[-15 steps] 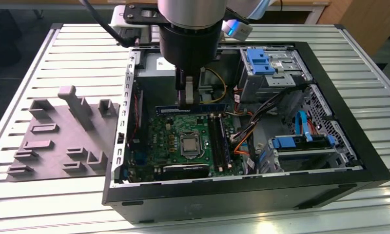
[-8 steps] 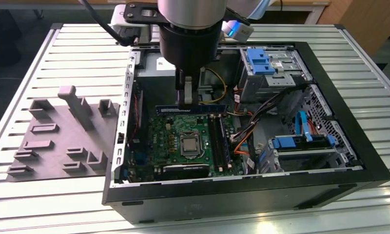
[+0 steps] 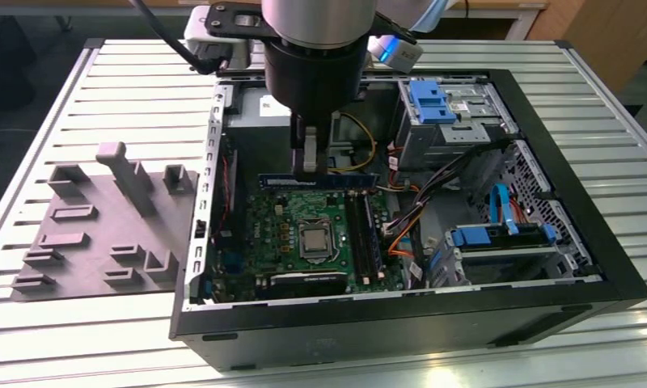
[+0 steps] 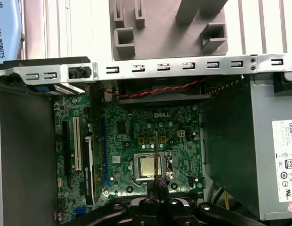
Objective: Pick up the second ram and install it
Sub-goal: 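Insert the second ram into the second slot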
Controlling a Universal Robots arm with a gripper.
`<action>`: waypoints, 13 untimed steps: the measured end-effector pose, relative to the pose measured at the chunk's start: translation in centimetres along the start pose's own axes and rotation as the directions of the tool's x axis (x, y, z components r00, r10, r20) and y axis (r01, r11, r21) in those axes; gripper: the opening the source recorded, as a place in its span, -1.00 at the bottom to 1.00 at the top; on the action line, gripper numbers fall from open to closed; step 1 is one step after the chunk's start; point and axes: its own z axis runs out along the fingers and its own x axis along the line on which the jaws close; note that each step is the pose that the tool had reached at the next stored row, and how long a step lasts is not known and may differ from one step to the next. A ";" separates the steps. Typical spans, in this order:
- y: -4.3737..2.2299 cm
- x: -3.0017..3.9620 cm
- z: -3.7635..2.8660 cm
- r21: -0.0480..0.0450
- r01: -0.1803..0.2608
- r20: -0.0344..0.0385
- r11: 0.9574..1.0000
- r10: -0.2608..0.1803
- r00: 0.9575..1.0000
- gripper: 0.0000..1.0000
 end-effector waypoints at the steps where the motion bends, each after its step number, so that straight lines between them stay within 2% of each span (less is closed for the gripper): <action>1: 0.00 0.00 0.00 0.000 -0.005 0.000 1.000 0.005 1.000 -0.77; 8: 0.00 0.00 0.01 0.001 -0.045 0.002 0.999 0.045 0.999 -0.77; 13: 0.00 0.00 0.01 0.002 -0.081 0.004 0.997 0.081 0.997 -0.77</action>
